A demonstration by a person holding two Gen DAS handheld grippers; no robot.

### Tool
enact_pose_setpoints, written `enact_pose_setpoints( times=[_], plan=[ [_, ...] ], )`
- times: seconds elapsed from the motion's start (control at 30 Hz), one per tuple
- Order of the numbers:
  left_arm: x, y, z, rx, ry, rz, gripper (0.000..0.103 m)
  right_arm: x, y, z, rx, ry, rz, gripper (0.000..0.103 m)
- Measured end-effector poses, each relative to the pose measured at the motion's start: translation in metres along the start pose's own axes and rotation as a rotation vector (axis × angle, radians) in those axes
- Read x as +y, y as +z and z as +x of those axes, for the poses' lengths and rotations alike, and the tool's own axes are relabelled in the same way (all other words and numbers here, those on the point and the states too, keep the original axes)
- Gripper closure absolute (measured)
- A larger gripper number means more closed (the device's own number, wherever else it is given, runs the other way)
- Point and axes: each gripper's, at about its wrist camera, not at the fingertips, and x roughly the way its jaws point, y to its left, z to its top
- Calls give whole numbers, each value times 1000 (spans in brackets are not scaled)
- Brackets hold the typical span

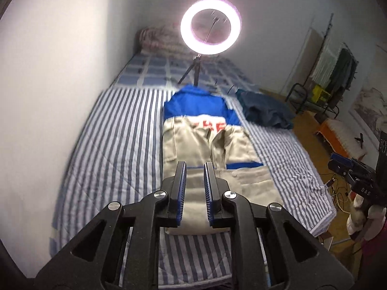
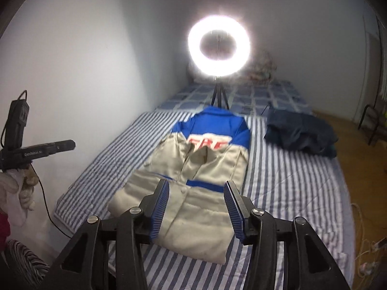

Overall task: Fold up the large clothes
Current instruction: 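Lift both grippers off the folded jacket and move back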

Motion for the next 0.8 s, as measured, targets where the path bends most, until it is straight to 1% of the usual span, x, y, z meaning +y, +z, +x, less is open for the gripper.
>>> enact_pose_setpoints(
  times=[0.07, 0.17, 0.2, 0.3, 0.43, 0.47, 0.5, 0.53, 0.57, 0.67, 0.7, 0.77, 0.8],
  plan=[
    [1, 10, -14, -32, 0, 28, 90, 8, 8, -9, -9, -25, -14, 54],
    [5, 28, -26, -49, -21, 35, 90, 18, 20, -25, -25, -87, -30, 54],
    [6, 37, -32, -60, -38, 37, 90, 21, 23, -32, -34, -99, -24, 54],
    [5, 56, -48, -99, -57, 63, 90, 21, 33, -50, -47, -127, 11, 53],
    [4, 84, -72, -156, -81, 71, 89, 19, 52, -76, -66, -194, 24, 50],
    [4, 93, -78, -171, -86, 77, 81, 18, 57, -82, -70, -206, 27, 50],
    [3, 99, -82, -184, -86, 84, 69, 16, 63, -87, -76, -216, 30, 49],
    [1, 105, -85, -199, -85, 94, 64, 14, 70, -91, -82, -221, 33, 48],
    [0, 114, -86, -212, -84, 110, 62, 13, 75, -94, -87, -224, 34, 48],
    [1, 130, -75, -207, -84, 118, 62, 5, 89, -96, -97, -240, 37, 47],
    [0, 127, -78, -203, -89, 113, 62, -1, 93, -93, -96, -237, 45, 47],
    [5, 135, -62, -178, -102, 88, 62, -13, 97, -82, -86, -210, 69, 47],
    [8, 136, -50, -166, -106, 78, 62, -21, 99, -72, -77, -181, 83, 43]
  ],
)
